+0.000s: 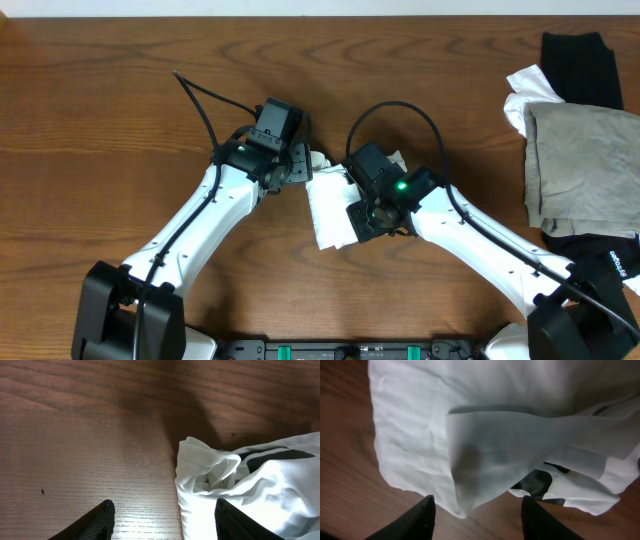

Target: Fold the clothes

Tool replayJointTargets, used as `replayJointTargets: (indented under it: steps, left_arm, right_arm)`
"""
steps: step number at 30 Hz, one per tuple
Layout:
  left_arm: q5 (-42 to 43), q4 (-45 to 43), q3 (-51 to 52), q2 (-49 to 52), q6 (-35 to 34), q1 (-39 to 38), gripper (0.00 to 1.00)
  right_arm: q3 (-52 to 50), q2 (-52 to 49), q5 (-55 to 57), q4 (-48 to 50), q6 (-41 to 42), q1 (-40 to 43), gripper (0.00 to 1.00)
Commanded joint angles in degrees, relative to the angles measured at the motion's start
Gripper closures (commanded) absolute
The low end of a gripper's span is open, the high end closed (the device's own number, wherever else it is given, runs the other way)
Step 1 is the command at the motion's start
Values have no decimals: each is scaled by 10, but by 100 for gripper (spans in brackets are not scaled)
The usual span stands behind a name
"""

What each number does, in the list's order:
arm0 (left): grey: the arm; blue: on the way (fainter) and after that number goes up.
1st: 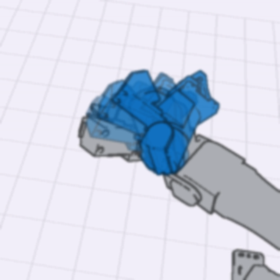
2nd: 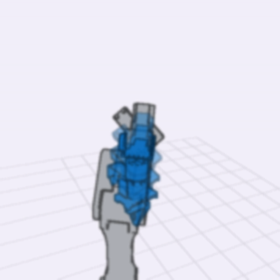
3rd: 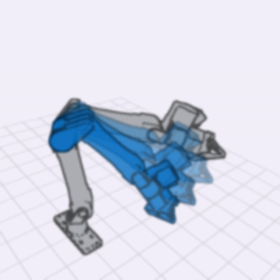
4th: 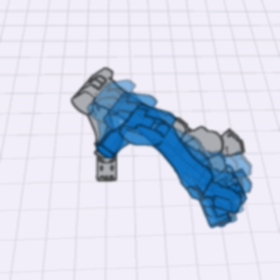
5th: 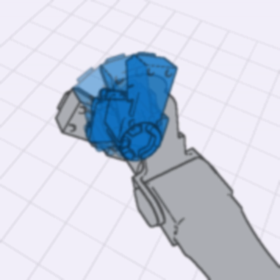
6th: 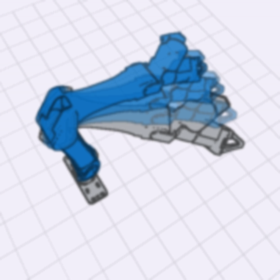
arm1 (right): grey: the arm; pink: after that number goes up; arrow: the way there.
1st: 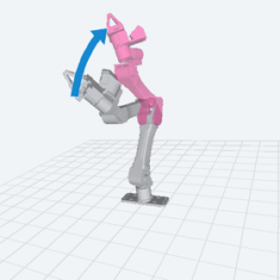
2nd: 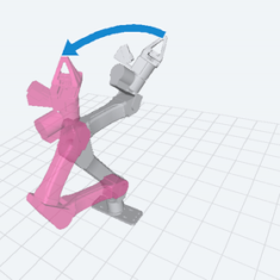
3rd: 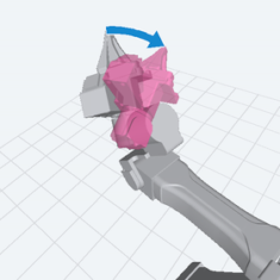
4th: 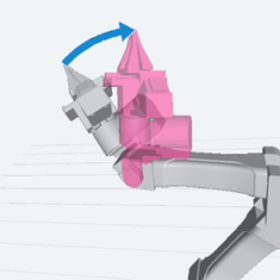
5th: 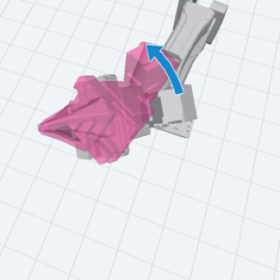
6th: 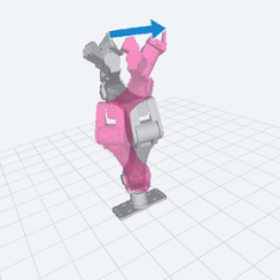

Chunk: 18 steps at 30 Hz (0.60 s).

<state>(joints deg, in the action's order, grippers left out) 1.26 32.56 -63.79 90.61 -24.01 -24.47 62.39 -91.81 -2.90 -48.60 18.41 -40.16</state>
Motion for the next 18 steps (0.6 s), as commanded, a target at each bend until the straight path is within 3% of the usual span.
replayJointTargets:
  steps: [1,15,18]
  left_arm:
    - [-7,0,-6,4,-3,2,36]
    - [-7,0,-6,4,-3,2,36]
    - [-7,0,-6,4,-3,2,36]
  right_arm:
    - [-8,7,23,6,29,-9,52]
    - [-36,-32,65,64,83,-25,60]
    - [-36,-48,87,66,107,-26,78]
